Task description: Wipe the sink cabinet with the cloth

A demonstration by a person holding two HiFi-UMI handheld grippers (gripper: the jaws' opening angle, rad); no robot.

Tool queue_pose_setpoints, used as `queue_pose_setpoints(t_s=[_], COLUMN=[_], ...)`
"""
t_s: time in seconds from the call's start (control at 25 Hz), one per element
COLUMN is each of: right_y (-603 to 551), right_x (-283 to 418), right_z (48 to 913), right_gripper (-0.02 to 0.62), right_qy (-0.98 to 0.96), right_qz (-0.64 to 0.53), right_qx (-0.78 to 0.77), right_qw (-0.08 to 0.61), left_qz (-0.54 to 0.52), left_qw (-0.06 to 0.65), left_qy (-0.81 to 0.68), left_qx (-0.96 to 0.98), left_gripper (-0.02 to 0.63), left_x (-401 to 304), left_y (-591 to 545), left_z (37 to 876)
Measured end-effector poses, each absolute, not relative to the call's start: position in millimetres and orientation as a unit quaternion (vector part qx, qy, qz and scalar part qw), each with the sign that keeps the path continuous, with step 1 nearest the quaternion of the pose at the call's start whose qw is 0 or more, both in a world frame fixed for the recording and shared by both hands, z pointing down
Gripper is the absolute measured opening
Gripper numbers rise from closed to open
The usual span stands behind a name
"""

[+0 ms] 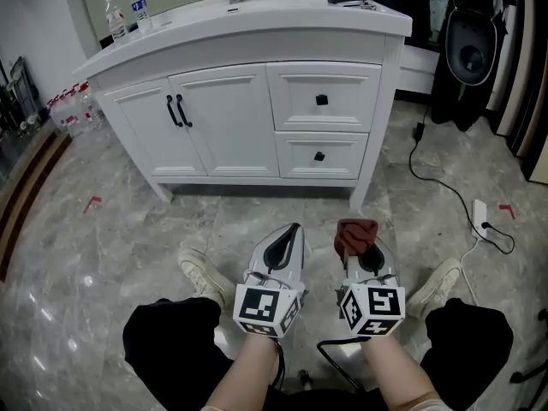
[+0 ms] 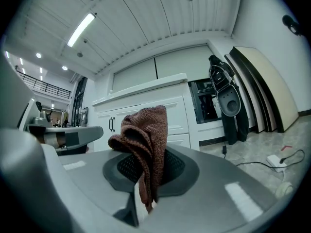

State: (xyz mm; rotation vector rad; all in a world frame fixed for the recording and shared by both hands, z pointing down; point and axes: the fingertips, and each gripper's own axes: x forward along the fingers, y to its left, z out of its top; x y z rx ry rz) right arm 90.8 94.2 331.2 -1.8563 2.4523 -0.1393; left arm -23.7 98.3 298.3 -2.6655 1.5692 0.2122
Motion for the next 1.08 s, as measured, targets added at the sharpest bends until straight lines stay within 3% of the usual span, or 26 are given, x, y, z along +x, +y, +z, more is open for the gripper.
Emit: queue_pose_setpoints(t_s=[1.08], right_y=[93], right_x=[92], right_z=[335], right_gripper=[0.078], right_qy=[0.798], right_qz=[-0.058], right_qx=[-0.599], right_qw=[0.033], left_qz=[0.064], left_qw=[0.018], left_qy=[0.501], left_qx=[-0.863], left_gripper=[0.002], left_x=[-15], left_y=[97], left_z=[300])
